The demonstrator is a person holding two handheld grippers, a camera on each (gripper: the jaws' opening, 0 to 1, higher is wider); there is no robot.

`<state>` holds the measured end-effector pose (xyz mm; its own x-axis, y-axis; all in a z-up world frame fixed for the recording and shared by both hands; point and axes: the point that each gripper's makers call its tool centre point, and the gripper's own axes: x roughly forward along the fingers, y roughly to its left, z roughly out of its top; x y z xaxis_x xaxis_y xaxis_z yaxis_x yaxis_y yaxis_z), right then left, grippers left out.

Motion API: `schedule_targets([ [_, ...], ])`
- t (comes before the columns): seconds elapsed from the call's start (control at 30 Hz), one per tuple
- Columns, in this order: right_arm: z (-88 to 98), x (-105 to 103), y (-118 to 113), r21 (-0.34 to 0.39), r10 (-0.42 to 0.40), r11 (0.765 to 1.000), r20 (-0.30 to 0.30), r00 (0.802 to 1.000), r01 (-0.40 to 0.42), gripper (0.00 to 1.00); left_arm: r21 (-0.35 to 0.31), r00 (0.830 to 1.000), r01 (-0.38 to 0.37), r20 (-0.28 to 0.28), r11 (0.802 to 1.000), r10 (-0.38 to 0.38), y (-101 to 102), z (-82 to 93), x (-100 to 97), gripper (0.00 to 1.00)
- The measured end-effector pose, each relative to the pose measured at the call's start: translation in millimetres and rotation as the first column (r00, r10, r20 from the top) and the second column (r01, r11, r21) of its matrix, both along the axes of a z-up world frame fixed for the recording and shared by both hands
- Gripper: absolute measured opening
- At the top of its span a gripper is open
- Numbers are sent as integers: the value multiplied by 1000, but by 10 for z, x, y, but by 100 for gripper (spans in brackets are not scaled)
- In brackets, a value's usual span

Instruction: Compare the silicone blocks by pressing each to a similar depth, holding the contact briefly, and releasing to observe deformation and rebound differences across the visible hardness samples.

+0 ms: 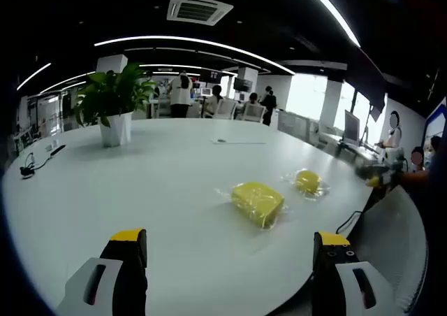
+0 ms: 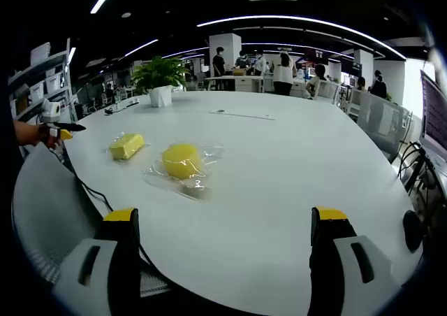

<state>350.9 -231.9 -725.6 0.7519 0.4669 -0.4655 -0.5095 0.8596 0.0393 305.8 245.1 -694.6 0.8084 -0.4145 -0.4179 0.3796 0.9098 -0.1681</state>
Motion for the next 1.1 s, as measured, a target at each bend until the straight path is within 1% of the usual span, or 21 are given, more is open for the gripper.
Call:
schedule_targets([
  [0.5, -8, 0, -27, -1, -7, 1000, -6, 1000, 7, 97, -7, 1000, -12, 4, 1000, 12, 29, 15, 4, 100],
  [0.83, -21, 12, -17, -10, -6, 1000, -4, 1000, 6, 97, -13, 1000, -17, -4, 1000, 17, 39, -39, -14, 100],
  [0.97, -92, 29, -16, 9, -18, 1000, -27, 999, 18, 97, -17, 1000, -18, -17, 1000, 18, 42, -79, -16, 100],
  [1.1, -85, 42, 12, 3, -5, 1000, -25, 1000, 6, 97, -20, 1000, -25, -17, 999, 25, 48, -80, 11, 100],
])
